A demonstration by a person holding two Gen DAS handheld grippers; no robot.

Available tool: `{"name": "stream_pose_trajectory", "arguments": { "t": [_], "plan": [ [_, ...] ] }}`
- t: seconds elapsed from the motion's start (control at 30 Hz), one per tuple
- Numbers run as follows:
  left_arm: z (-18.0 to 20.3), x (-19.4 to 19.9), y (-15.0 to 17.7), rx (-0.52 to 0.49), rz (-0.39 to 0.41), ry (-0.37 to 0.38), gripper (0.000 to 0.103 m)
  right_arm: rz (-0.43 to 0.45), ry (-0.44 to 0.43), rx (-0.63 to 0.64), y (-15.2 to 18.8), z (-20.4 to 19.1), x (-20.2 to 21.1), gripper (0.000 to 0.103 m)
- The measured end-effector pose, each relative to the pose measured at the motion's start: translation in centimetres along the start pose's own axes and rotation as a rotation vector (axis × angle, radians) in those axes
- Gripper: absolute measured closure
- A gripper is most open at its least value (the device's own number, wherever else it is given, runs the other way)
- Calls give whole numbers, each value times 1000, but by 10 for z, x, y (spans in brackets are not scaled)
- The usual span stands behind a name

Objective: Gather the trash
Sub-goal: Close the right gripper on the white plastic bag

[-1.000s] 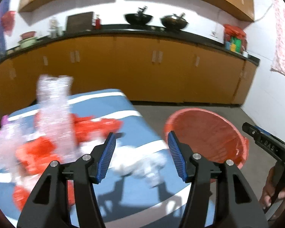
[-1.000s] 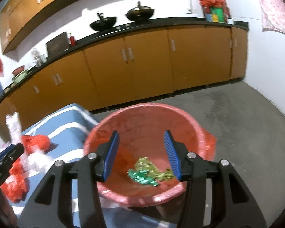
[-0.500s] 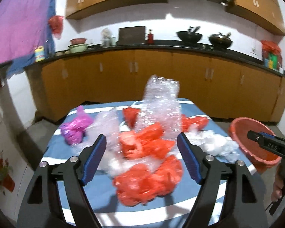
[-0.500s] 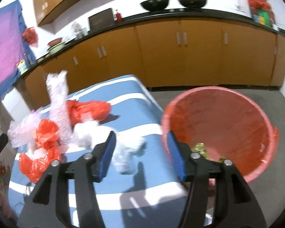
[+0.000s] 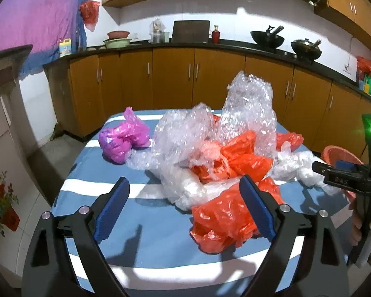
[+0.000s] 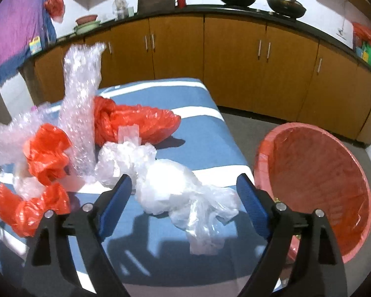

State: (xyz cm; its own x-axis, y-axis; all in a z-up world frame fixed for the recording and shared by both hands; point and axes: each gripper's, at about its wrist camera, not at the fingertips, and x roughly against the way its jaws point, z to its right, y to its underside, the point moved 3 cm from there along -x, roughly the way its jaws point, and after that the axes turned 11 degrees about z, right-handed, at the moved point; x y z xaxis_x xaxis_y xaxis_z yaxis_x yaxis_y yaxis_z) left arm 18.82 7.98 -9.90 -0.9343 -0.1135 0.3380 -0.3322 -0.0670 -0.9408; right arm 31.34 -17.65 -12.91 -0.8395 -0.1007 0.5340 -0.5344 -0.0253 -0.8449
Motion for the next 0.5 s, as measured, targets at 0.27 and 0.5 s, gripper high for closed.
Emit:
{"name": "stream_pose_trajectory", "arguments": {
  "t": [0.27,0.5],
  "plan": [
    [8,-7,9,-7,-35,44,13,-72,-29,-38,7,8,-12,33],
    [22,-10,8,-24,-39,77,13,-75,-62,-28,10,-1,-12,72]
  ]
}}
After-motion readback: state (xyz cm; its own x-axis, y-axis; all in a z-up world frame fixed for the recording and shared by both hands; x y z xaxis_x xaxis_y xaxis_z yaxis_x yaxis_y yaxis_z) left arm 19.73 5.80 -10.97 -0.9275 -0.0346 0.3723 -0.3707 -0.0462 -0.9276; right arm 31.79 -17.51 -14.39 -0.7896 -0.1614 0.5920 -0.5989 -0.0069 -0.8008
